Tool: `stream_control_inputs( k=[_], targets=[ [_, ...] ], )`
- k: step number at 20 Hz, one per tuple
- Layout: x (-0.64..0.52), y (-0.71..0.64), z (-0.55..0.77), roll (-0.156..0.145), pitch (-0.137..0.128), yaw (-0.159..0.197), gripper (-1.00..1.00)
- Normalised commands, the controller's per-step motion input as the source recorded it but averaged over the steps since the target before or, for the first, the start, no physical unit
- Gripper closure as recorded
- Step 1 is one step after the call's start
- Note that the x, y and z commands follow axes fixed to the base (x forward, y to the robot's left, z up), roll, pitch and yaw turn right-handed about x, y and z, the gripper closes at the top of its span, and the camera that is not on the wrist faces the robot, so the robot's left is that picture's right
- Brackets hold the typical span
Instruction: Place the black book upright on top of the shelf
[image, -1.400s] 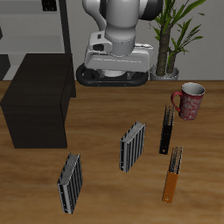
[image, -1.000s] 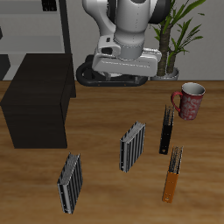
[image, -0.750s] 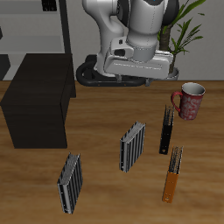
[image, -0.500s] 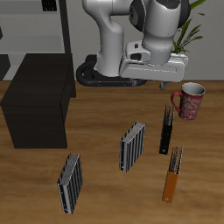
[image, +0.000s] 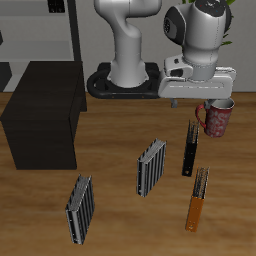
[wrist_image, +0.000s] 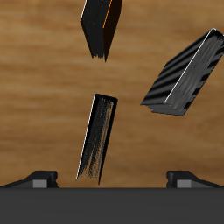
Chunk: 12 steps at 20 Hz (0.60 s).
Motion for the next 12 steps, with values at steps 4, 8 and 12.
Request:
stream_control_inputs(
  k=[4, 8, 12],
  targets=[
    [0.09, 0.4, -0.19, 0.01, -0.031, -0.018, -1.0],
    [0.06, 0.21, -0.2, -0.013, -0.042, -0.024, -1.0],
    [0.0, -0.03, -0.13, -0.013, -0.022, -0.025, -1.0]
  ],
)
